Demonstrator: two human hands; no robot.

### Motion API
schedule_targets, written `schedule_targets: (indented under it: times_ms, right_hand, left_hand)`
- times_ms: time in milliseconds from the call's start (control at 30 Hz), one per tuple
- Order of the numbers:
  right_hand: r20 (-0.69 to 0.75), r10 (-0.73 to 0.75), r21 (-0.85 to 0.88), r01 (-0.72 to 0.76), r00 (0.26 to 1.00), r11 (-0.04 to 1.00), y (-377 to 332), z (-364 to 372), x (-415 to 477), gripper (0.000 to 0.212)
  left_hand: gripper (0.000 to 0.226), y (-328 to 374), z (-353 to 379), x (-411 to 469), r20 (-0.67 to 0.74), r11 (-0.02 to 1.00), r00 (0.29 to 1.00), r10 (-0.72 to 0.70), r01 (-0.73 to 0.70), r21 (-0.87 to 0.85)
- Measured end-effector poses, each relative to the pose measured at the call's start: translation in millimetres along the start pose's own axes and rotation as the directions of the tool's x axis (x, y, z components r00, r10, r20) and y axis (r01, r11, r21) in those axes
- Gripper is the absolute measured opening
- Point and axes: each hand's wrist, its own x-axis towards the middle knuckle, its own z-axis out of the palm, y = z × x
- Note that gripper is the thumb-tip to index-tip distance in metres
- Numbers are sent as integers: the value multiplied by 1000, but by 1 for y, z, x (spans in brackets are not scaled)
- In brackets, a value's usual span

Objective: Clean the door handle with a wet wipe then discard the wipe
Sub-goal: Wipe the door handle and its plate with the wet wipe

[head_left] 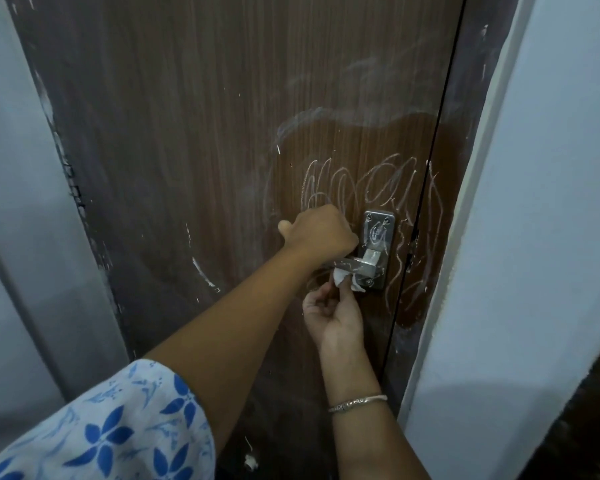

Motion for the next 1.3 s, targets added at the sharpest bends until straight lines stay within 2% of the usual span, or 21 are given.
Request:
schedule_targets:
  times_ms: [133,233,400,500,567,633,700,767,833,900,933,1033,1200,1300]
  right_hand:
    - [-68,-45,-36,42,997,998,-4,-9,2,12]
    - [-36,-67,-71,64,997,995,-6,-5,1,9]
    - [-5,-123,-244,118,992,962,-14,-21,-5,15]
    - [21,-274,-363,263,962,894,-17,-39,-13,22]
    - [100,-471,-524,449,876,724,-18,-45,-20,22]
    - [231,-656,-678,602,719,421,-23,-46,-31,20]
    - [379,-762,-728,677,526,106,-30,-45,-41,21]
    - [536,-776,-657,741,334,-135,-33,-38,-52,25]
    - [700,-701,-519,770,133,-372,-34,-25,-62,27]
    - [804,-595,-400,740,1,-540,-39,-7,-65,23]
    - [831,-556,-374,722,-17,-581,-43,3,-66,23]
    - [886,-464,-348,670,7,-655,-52,27,-62,31]
    - [968,-240,-195,379,-75,-905,-61,44,-53,21]
    - [990,-90,-67,206,-104,-976,-70,44,-44,21]
  left_hand:
    - [18,-5,-2,-6,-4,1000,1000,18,-18,-1]
    - [20,-10,-4,-9,-41,999,999,21,-19,33]
    - [29,-21,-10,-15,-166,999,985,40,-34,43]
    - [28,-30,-7,-18,-197,1000,980,14,-19,-23]
    - [20,-36,-3,-19,-209,999,978,2,-12,-48]
    - [17,-41,1,-21,-248,997,968,-21,0,-81]
    - [16,-45,4,-23,-272,988,961,-53,10,-156]
    - [17,-48,6,-27,-266,966,959,-96,25,-256]
    - [19,-50,7,-30,-255,944,959,-122,32,-330]
    - [18,-51,9,-34,-254,935,958,-131,34,-354]
    - [18,-51,10,-36,-257,933,958,-130,30,-357]
    - [23,-55,11,-40,-248,928,962,-118,18,-372]
    - [24,-60,9,-40,-198,918,973,-119,32,-395]
    - [23,-60,10,-40,-196,916,973,-122,35,-399]
